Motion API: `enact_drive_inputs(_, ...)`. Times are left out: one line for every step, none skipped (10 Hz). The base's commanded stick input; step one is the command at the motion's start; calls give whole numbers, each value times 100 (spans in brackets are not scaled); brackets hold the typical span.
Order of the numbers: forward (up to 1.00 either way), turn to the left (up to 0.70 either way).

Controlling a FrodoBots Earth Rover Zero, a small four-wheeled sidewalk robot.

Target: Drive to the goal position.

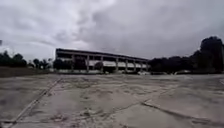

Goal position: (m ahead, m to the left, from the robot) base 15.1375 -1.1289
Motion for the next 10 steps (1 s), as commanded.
enact_drive_inputs(70,0)
enact_drive_inputs(70,0)
enact_drive_inputs(70,0)
enact_drive_inputs(70,0)
enact_drive_inputs(70,0)
enact_drive_inputs(70,0)
enact_drive_inputs(70,0)
enact_drive_inputs(70,0)
enact_drive_inputs(70,0)
enact_drive_inputs(70,0)
